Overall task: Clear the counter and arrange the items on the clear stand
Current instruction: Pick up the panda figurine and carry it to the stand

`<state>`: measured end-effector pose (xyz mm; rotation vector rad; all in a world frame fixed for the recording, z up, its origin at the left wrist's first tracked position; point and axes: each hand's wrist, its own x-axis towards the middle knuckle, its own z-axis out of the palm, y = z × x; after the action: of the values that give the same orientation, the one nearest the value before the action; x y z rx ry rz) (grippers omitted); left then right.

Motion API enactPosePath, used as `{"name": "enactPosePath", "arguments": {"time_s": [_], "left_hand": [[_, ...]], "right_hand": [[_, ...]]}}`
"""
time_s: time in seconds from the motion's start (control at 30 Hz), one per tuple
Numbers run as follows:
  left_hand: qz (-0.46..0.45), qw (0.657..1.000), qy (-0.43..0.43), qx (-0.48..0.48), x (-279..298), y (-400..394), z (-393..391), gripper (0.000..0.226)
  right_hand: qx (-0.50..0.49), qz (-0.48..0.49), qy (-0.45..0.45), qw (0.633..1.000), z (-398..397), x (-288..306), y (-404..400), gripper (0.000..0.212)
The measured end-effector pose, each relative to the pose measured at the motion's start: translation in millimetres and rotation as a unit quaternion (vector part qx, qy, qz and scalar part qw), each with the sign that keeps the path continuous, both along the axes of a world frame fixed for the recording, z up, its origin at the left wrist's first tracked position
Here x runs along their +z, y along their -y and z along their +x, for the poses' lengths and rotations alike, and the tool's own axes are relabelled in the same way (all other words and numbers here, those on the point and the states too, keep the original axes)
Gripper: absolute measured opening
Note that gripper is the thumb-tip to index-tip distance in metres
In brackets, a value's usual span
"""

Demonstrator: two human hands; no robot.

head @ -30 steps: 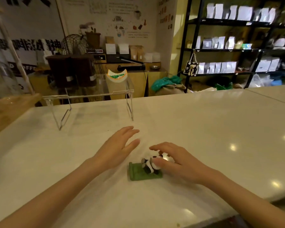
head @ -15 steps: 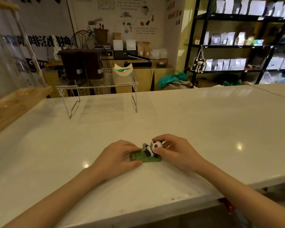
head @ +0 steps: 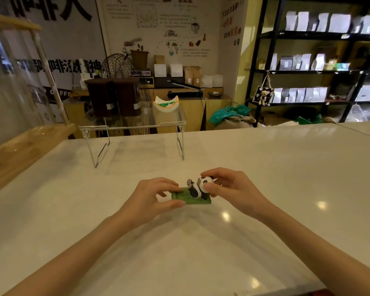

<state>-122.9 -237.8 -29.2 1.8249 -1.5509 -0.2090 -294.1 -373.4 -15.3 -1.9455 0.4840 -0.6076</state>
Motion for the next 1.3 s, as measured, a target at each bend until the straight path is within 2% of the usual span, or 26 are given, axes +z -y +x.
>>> {"name": "enactPosePath", "arguments": {"time_s": [0.1, 0.47, 0.77, 0.97, 1.3], "left_hand": [[-0.021, 1.0, 0.013, 0.014, 11.7, 9.1, 12.8, 0.034], [-0.104, 0.992, 0.056, 0.053, 56.3, 57.2, 66.1, 0.034], [-0.136, 0.985, 0.047, 0.095, 90.8, 104.2, 114.2, 0.036], [-0.115, 0.984, 0.015, 0.132, 100.5, 135.9, 148.5, 0.034], [-0.036, 0.99, 0.048, 0.13, 96.9, 158.5, 175.8, 0.035]], "right_hand": [[-0.004, -0.025, 0.006, 1.0, 13.4, 12.1, 10.2, 0.02], [0.019, -0.088, 0.062, 0.994, 77.6, 57.6, 62.3, 0.021], [0.038, -0.084, 0.09, 0.992, 138.3, 96.6, 109.1, 0.02], [0.013, -0.073, 0.08, 0.994, 182.1, 106.2, 139.0, 0.029], [-0.026, -0.071, 0.061, 0.995, 214.9, 85.8, 167.4, 0.029]]}}
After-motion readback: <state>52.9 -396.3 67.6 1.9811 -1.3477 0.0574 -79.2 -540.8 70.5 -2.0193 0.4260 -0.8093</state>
